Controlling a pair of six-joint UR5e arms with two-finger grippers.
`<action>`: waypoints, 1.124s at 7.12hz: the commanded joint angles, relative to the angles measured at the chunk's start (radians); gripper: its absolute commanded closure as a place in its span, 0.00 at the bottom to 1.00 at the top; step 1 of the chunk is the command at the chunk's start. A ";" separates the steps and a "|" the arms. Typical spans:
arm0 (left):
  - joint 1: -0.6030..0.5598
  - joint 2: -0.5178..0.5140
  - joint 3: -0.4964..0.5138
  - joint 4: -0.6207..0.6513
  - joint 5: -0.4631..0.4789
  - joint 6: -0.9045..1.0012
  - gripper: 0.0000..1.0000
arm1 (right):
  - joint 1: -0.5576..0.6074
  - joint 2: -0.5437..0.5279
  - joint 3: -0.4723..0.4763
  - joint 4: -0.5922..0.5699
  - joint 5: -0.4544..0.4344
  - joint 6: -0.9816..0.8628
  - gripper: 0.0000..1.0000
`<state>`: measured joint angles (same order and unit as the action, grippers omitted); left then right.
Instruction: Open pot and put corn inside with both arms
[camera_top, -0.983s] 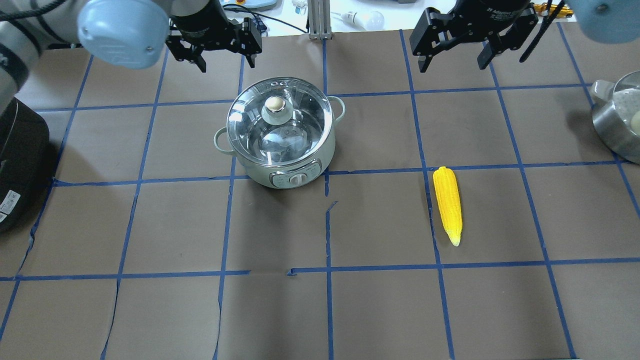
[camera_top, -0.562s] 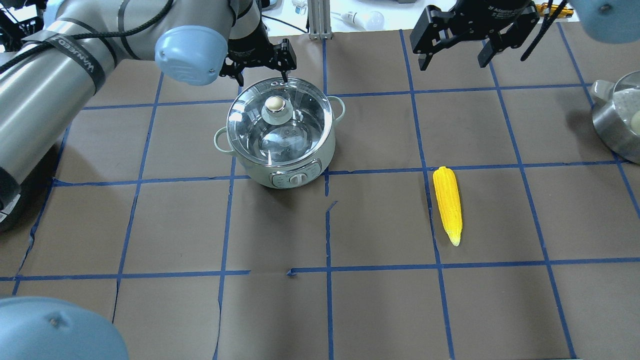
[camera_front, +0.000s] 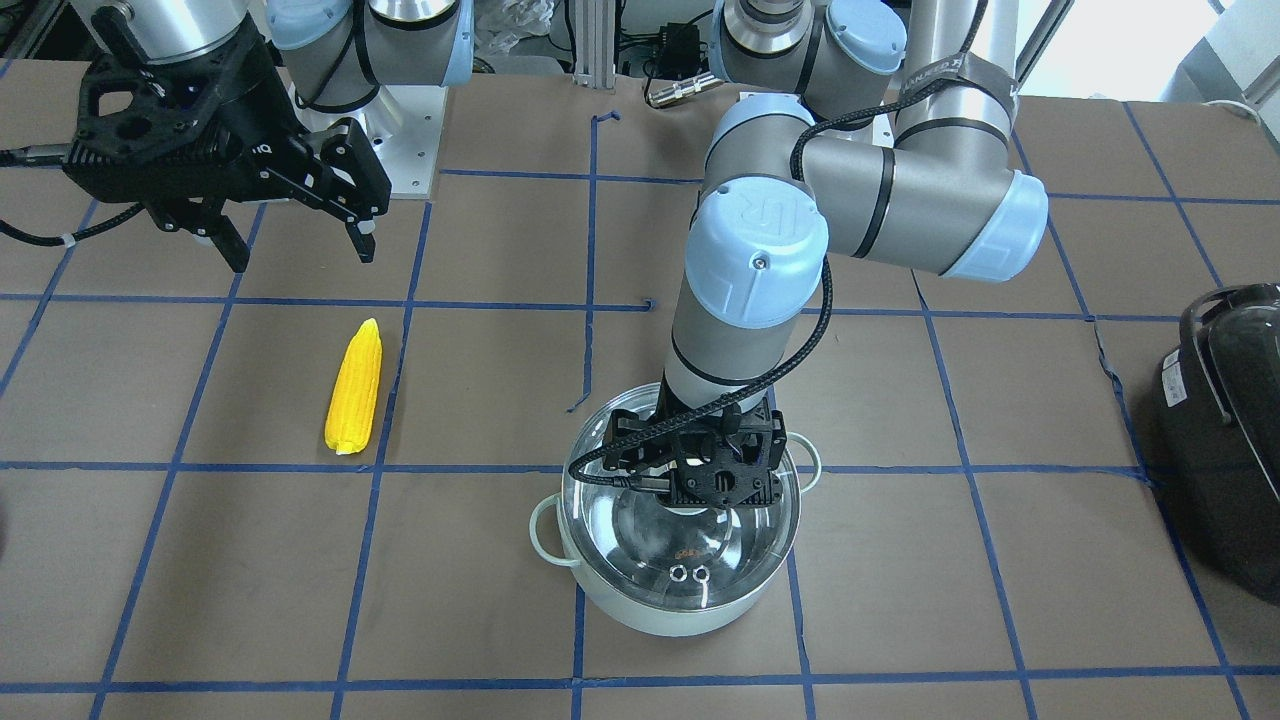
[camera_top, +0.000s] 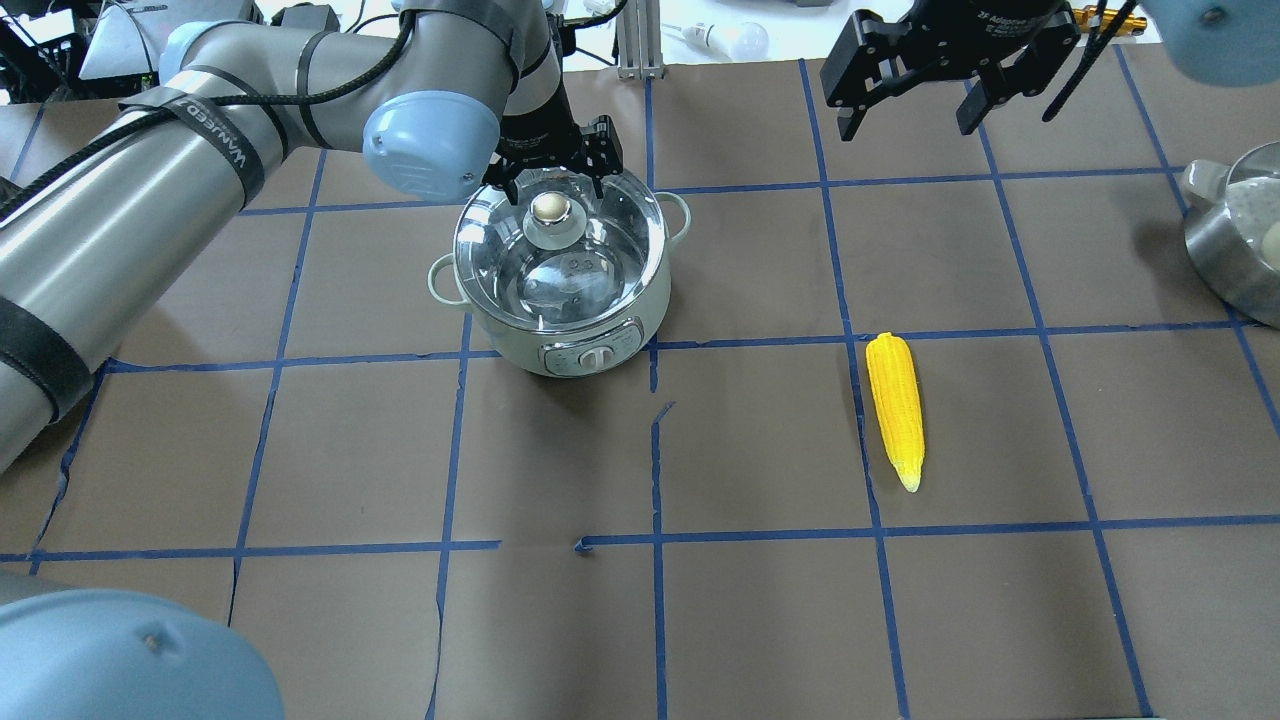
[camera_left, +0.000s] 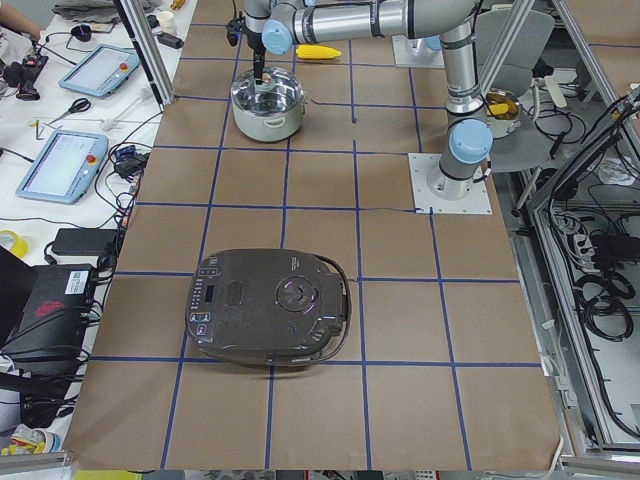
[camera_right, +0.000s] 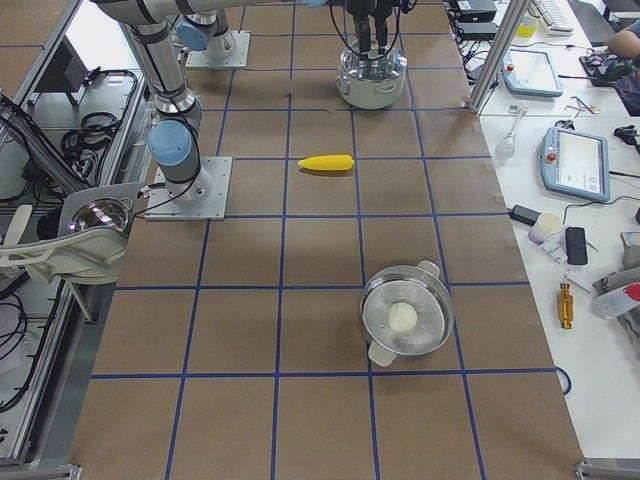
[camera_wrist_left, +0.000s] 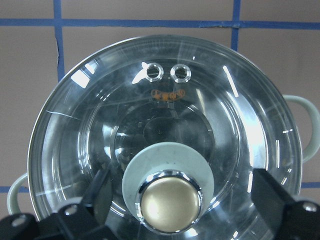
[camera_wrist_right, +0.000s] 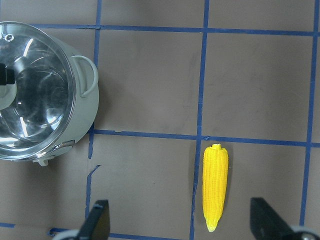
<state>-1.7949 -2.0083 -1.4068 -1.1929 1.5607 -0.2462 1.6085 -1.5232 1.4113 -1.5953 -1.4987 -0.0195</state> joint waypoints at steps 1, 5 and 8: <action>-0.001 0.006 -0.030 0.001 -0.004 -0.001 0.00 | 0.001 0.000 0.000 0.000 0.000 0.003 0.00; -0.001 0.006 -0.029 0.006 -0.004 -0.001 0.44 | 0.001 0.000 0.000 0.002 -0.002 0.009 0.00; -0.001 0.003 -0.026 0.013 0.002 0.013 0.59 | 0.001 0.000 0.000 0.000 0.000 0.010 0.00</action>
<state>-1.7963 -2.0043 -1.4334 -1.1819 1.5610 -0.2379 1.6091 -1.5232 1.4113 -1.5940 -1.4993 -0.0104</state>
